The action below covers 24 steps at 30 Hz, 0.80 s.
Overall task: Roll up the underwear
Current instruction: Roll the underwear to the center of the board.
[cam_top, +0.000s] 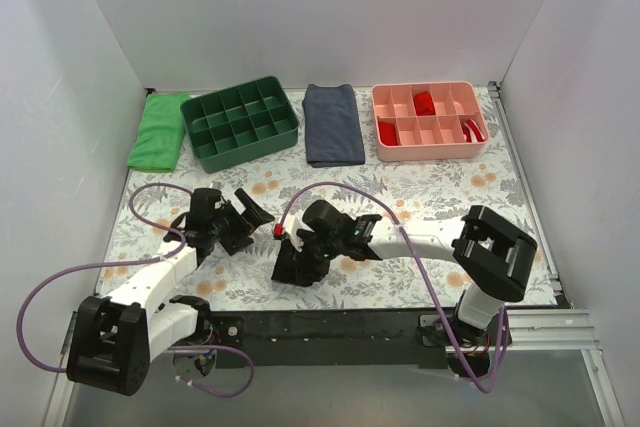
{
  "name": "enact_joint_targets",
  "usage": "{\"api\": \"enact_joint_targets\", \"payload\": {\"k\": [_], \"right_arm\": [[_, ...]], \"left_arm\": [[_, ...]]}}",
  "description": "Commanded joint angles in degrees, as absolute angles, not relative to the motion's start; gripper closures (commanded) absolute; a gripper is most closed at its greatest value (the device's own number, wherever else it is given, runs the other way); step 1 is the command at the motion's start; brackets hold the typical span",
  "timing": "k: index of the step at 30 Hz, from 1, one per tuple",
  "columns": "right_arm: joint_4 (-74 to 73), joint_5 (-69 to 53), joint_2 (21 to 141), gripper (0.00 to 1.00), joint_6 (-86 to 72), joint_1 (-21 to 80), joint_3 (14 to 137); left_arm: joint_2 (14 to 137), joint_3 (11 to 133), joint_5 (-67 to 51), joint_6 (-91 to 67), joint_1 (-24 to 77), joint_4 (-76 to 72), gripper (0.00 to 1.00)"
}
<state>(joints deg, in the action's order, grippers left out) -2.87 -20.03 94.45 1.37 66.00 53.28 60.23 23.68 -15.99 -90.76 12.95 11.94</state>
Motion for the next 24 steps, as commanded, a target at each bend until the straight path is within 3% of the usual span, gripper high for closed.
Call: {"api": "enact_joint_targets", "payload": {"k": [1,13,24], "right_arm": [[-0.53,-30.31,97.29,0.77,-2.72,64.07,55.46],[16.22,-46.22,101.86,0.8,-18.17,57.92,49.84],[18.28,-48.25,106.52,0.83,-22.93,57.04,49.13]], "left_arm": [[56.78,25.75,-15.81,-88.86,12.57,14.68,0.02],[49.49,24.43,-20.74,-86.75,12.48,15.65,0.02],[47.99,24.61,-26.26,-85.78,12.57,15.91,0.02]]}}
